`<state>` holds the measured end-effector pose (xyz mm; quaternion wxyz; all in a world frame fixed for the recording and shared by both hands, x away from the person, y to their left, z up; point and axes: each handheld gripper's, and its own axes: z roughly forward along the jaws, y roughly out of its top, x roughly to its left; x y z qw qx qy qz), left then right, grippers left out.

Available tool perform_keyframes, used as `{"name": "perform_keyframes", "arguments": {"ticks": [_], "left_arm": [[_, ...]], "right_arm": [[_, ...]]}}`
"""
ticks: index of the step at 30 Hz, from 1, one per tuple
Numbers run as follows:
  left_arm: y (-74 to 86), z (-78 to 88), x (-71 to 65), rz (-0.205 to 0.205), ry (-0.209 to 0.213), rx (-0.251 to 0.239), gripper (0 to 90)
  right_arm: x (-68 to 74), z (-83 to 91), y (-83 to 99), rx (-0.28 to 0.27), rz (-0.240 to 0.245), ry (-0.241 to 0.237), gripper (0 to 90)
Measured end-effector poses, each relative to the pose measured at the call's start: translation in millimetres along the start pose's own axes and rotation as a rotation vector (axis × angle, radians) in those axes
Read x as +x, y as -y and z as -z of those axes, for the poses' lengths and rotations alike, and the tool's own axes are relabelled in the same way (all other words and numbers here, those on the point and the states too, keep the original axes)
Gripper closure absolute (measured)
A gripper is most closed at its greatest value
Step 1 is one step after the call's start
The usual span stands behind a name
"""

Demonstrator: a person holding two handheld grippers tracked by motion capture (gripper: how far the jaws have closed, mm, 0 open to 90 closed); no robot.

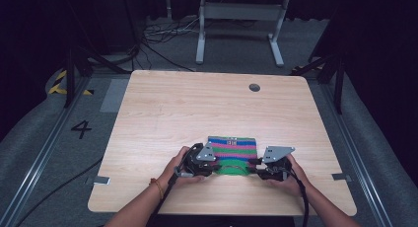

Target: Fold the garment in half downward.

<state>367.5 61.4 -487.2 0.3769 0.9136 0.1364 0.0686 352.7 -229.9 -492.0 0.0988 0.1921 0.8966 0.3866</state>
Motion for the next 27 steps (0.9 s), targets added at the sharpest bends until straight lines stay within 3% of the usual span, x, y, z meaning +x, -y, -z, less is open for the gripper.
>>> {"name": "perform_keyframes", "arguments": {"ticks": [5,8,14,21,27], "left_arm": [[-3.7,13.6,-0.6,-0.020,-0.039,0.004,57.5],[-3.6,32.4,0.1,-0.010,-0.087,0.002,51.3],[7.1,58.5,2.4,-0.011,-0.167,0.084,39.0],[29.7,79.7,-0.6,0.045,-0.209,0.123,26.6],[47.8,97.2,-5.7,0.047,-0.210,0.140,22.3]], "right_arm": [[0.9,7.2,-2.7,0.015,0.003,0.022,56.0],[1.5,17.4,-3.9,0.025,0.000,0.047,50.0],[1.6,36.2,-3.3,0.071,0.027,0.100,38.9],[0.2,57.9,8.3,0.093,0.011,0.155,34.8],[0.7,71.0,21.3,0.109,-0.008,0.181,30.9]]}}
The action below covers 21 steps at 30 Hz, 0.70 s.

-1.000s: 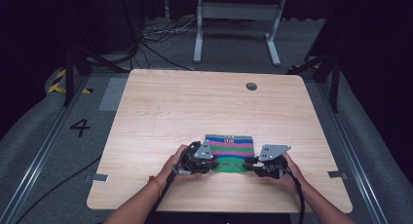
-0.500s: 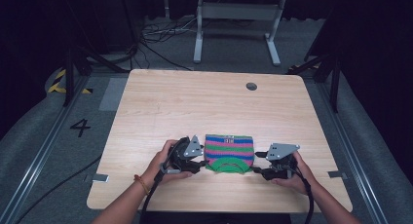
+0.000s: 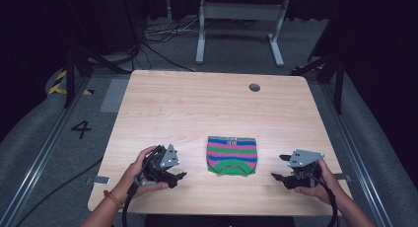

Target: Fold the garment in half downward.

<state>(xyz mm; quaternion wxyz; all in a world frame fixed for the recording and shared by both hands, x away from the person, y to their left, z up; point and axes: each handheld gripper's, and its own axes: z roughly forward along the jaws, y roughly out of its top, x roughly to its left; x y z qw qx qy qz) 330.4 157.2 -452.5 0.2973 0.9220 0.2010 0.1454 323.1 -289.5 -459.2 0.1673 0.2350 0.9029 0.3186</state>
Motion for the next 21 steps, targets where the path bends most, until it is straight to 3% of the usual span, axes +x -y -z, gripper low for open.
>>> {"name": "perform_keyframes", "arguments": {"ticks": [3,7,15,18,21], "left_arm": [[10.2,7.6,2.2,0.002,-0.031,0.020,17.3],[25.1,14.0,4.2,0.013,-0.065,0.036,17.1],[51.9,16.4,17.3,0.087,-0.064,0.060,17.2],[64.4,18.2,23.8,0.115,-0.079,0.057,17.2],[77.5,20.0,29.6,0.154,-0.068,0.048,17.2]], "right_arm": [[-3.6,5.1,10.5,0.004,-0.023,0.021,29.6],[-8.2,8.6,21.5,0.005,-0.046,0.052,28.8],[-17.7,16.7,48.9,0.011,-0.108,0.102,26.3],[-21.3,19.5,60.4,0.005,-0.143,0.106,25.2],[-26.3,21.1,73.3,0.002,-0.190,0.112,24.6]]}}
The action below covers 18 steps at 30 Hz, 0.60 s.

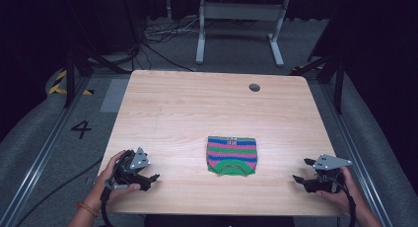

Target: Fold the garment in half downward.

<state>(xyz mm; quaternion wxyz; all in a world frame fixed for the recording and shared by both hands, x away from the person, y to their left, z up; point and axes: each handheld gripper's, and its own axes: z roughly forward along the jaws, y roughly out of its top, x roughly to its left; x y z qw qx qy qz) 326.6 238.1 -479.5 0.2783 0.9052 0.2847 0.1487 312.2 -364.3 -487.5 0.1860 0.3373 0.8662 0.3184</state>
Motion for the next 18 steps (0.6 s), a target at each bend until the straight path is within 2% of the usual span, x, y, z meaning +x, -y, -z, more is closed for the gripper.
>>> {"name": "perform_keyframes", "arguments": {"ticks": [2,3,7,10,12,15,18], "left_arm": [[9.6,1.8,6.2,0.054,0.019,-0.028,17.1],[14.3,2.7,8.4,0.073,0.012,-0.028,17.1],[26.4,5.0,13.2,0.129,0.032,-0.042,17.0],[33.6,5.4,13.7,0.170,0.045,-0.043,17.4],[38.0,5.8,14.3,0.183,0.046,-0.051,17.4],[42.8,6.6,15.9,0.200,0.042,-0.079,17.0],[46.1,5.7,14.5,0.192,0.025,-0.099,16.1]], "right_arm": [[-5.0,1.3,7.7,0.002,-0.034,0.005,24.3],[-7.8,2.4,12.3,-0.001,-0.054,0.010,24.3],[-16.4,6.1,26.0,-0.029,-0.139,0.010,22.1],[-18.1,7.1,33.4,-0.040,-0.173,0.013,19.3],[-19.0,7.8,37.4,-0.053,-0.199,0.003,19.3],[-18.7,9.1,38.7,-0.048,-0.203,0.014,17.0],[-17.8,8.9,38.5,-0.046,-0.204,0.021,16.4]]}}
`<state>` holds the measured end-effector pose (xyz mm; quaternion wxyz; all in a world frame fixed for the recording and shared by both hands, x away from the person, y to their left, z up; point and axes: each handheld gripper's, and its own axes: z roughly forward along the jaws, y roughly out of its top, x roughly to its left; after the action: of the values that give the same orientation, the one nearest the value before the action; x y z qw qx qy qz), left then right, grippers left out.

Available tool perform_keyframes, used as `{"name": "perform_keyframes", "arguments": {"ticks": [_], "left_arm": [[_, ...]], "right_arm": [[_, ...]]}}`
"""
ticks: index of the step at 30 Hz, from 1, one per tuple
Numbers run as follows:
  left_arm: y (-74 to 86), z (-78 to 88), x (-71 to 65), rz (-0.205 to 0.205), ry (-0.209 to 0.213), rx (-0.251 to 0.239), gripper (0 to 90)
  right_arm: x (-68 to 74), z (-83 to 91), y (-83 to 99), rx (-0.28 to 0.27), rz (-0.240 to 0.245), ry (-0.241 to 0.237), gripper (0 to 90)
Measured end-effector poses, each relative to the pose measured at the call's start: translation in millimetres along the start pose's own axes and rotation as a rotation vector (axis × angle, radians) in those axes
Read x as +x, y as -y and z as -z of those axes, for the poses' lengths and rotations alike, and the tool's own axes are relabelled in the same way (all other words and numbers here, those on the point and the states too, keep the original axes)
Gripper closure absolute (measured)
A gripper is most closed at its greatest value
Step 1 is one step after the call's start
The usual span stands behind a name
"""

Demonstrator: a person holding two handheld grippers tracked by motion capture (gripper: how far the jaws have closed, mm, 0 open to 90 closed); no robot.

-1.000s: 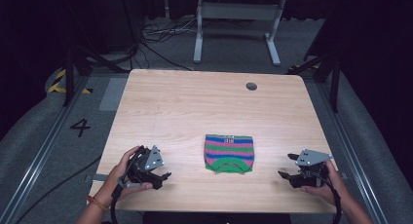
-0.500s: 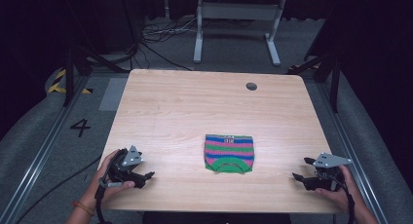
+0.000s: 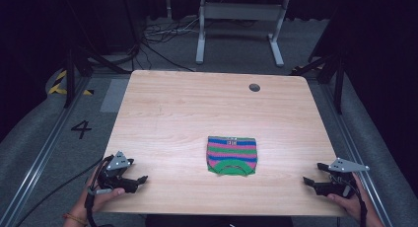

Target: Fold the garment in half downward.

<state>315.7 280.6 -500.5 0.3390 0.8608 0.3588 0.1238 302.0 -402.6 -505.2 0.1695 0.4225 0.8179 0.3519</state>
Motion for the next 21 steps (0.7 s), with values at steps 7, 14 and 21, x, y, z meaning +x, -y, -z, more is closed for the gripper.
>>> {"name": "perform_keyframes", "arguments": {"ticks": [7,14,21], "left_arm": [[0.8,0.8,-0.6,0.015,-0.015,0.001,15.0],[0.8,1.3,-0.3,0.016,-0.023,0.004,14.9],[0.5,1.0,0.0,0.020,-0.026,0.009,14.0]], "right_arm": [[-0.5,-0.6,-0.1,0.002,-0.008,0.002,15.3],[-0.5,-0.6,0.0,0.002,-0.008,0.002,15.3],[-0.5,-0.6,0.0,0.002,-0.008,0.001,15.3]]}}
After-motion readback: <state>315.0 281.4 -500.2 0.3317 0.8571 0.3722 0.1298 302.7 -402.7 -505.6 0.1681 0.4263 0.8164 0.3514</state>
